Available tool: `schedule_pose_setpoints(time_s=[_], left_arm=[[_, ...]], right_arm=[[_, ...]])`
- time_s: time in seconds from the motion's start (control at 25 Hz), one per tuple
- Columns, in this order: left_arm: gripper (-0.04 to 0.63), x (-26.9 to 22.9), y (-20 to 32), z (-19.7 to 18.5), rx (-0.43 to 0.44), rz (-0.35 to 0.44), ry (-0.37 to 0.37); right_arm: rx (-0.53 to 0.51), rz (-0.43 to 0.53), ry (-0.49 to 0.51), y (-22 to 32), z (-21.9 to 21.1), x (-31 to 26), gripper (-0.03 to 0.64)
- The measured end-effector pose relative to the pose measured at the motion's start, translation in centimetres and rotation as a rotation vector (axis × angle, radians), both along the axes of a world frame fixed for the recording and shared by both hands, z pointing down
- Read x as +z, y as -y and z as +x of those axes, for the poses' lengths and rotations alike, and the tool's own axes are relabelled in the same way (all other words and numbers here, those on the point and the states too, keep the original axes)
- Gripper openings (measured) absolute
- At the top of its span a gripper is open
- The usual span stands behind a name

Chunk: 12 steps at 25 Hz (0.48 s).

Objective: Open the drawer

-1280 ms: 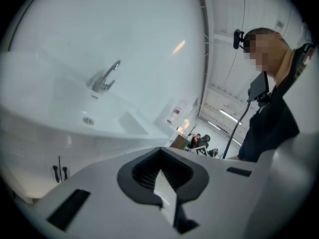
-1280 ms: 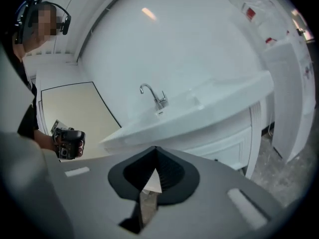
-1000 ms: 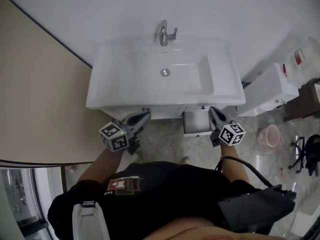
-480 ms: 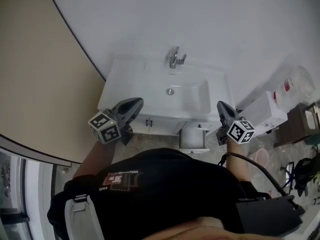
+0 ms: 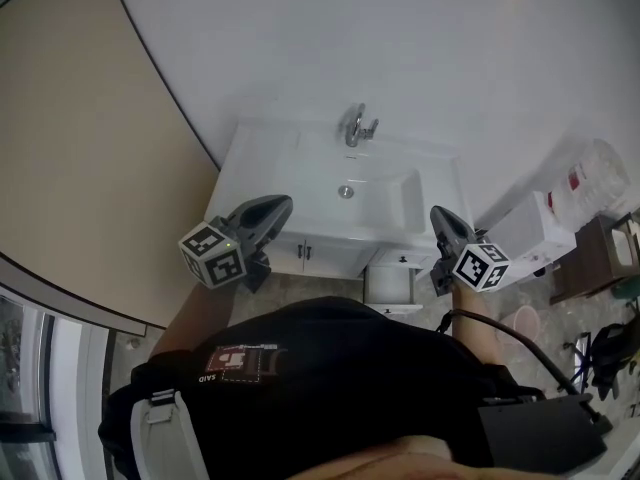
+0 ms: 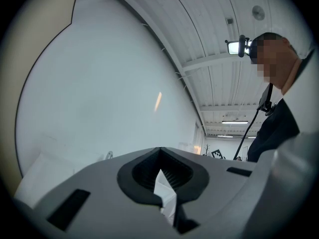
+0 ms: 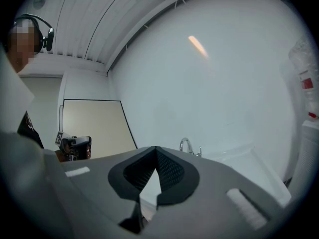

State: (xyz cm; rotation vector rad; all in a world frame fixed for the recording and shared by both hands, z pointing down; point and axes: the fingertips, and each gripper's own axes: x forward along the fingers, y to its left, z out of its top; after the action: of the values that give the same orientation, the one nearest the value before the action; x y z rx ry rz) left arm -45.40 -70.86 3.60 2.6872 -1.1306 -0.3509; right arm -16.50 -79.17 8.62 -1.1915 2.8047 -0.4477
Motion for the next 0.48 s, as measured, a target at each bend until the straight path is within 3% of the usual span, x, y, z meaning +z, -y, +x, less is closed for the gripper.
schedule_pose_setpoints(time_s=[0.48], left_arm=[[-0.002, 0.8, -1.3, -1.0, -0.015, -0.034, -0.012]], right_arm=[[-0.004, 0.01, -0.031, -0.6, -0.3, 0.0, -0.001]])
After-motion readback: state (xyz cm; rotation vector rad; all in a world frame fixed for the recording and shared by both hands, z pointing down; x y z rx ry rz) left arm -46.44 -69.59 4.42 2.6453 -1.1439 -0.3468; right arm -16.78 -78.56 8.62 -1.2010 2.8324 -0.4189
